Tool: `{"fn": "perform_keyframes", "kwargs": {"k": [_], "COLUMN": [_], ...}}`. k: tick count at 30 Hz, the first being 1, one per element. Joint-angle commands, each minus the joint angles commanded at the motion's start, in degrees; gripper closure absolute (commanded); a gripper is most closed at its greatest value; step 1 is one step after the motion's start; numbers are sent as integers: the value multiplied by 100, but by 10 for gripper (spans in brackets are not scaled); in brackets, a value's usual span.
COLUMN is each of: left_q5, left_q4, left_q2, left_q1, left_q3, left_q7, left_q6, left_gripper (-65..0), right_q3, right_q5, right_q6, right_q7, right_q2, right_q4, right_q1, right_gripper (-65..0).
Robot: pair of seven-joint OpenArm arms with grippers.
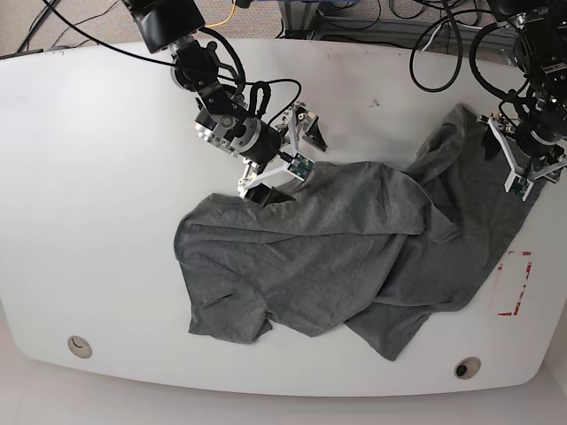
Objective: Layout the t-shirt on the table in an organized manner, then fold the t-shirt properly
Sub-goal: 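Hold the collar with the right gripper, grasp hem with left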
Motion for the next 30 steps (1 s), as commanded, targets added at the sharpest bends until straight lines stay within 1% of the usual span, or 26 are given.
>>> {"fn": "perform_keyframes", "kwargs": {"k": [6, 14, 19, 20, 22, 23, 24, 26, 27, 29, 30], "left_q5": [0, 0, 0, 0, 0, 0, 0, 0, 0, 9, 9], "left_q4": [0, 0, 0, 0, 0, 0, 0, 0, 0, 0, -9], "left_q2": [0, 0, 0, 0, 0, 0, 0, 0, 0, 9, 9], "left_q1": [0, 9, 18, 18, 18, 18, 18, 18, 9, 0, 0], "left_q3": [-18, -18, -18, -26, -26, -26, -26, -26, -26, -26, -26], "left_q7": [0, 0, 0, 0, 0, 0, 0, 0, 0, 0, 0], "left_q6": [0, 0, 0, 0, 0, 0, 0, 0, 0, 0, 0], "left_gripper": [-421, -421, -421, -421, -421, -421, -421, -421, -421, -421, -421], "right_q3": [0, 0, 0, 0, 0, 0, 0, 0, 0, 0, 0], "right_q5": [-26, -44, -44, -44, -44, -44, -44, -44, -44, -44, -44], "right_q6": [-18, -35, -35, -35, -35, -35, -35, -35, -35, -44, -44], "right_q7": [97, 545, 563, 563, 563, 563, 563, 563, 554, 545, 545], "right_q2": [0, 9, 9, 9, 9, 9, 9, 9, 9, 9, 9], "right_q4": [-220, -589, -695, -695, -695, -695, -695, -695, -695, -695, -695], "right_q1": [167, 369, 431, 431, 431, 431, 431, 431, 431, 431, 422], "right_gripper": [-620, -620, -615, -599, -550, -488, -447, -287, -228, -65, -5]}}
